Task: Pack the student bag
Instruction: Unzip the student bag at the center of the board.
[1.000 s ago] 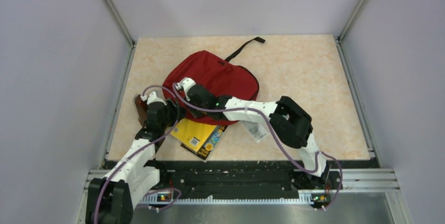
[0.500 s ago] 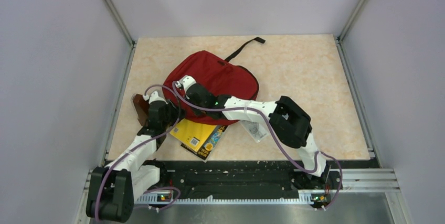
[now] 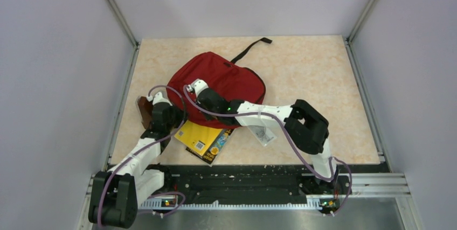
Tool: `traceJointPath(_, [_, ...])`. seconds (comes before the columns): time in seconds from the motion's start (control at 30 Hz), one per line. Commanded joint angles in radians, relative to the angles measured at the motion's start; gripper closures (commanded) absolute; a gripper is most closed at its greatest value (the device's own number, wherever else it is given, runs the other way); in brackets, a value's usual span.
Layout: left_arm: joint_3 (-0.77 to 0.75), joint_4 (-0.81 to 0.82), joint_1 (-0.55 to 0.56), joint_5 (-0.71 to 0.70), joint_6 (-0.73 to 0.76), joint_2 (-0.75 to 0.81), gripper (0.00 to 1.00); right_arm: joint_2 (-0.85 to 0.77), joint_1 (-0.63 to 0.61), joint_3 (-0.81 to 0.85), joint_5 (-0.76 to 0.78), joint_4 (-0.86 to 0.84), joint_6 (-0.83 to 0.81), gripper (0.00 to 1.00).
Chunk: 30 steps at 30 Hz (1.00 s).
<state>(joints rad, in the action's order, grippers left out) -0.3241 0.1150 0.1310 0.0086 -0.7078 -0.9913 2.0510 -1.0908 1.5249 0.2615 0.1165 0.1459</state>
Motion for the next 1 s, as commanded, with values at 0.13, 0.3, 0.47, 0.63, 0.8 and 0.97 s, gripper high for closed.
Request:
traceJointPath(0.13, [-0.053, -0.012, -0.031, -0.074, 0.044, -0.001, 1.00, -0.241, -0.010, -0.212, 0.017, -0.062, 0.079, 1.00])
traceJointPath(0.3, [-0.056, -0.008, -0.041, -0.079, 0.049, -0.006, 1.00, -0.352, -0.011, -0.330, 0.058, -0.067, 0.115, 1.00])
traceJointPath(0.47, [-0.067, -0.030, -0.054, -0.081, 0.067, -0.006, 1.00, -0.521, -0.012, -0.440, 0.039, -0.054, 0.159, 1.00])
traceJointPath(0.63, [-0.070, -0.030, -0.066, -0.070, 0.066, 0.000, 1.00, -0.645, -0.011, -0.534, 0.010, -0.050, 0.187, 1.00])
traceJointPath(0.8, [-0.081, -0.046, -0.070, -0.058, 0.067, 0.014, 1.00, -0.708, -0.012, -0.644, 0.053, -0.052, 0.223, 1.00])
traceJointPath(0.97, [-0.086, -0.068, -0.071, -0.045, 0.085, 0.042, 1.00, -0.747, -0.011, -0.727, 0.144, -0.052, 0.251, 1.00])
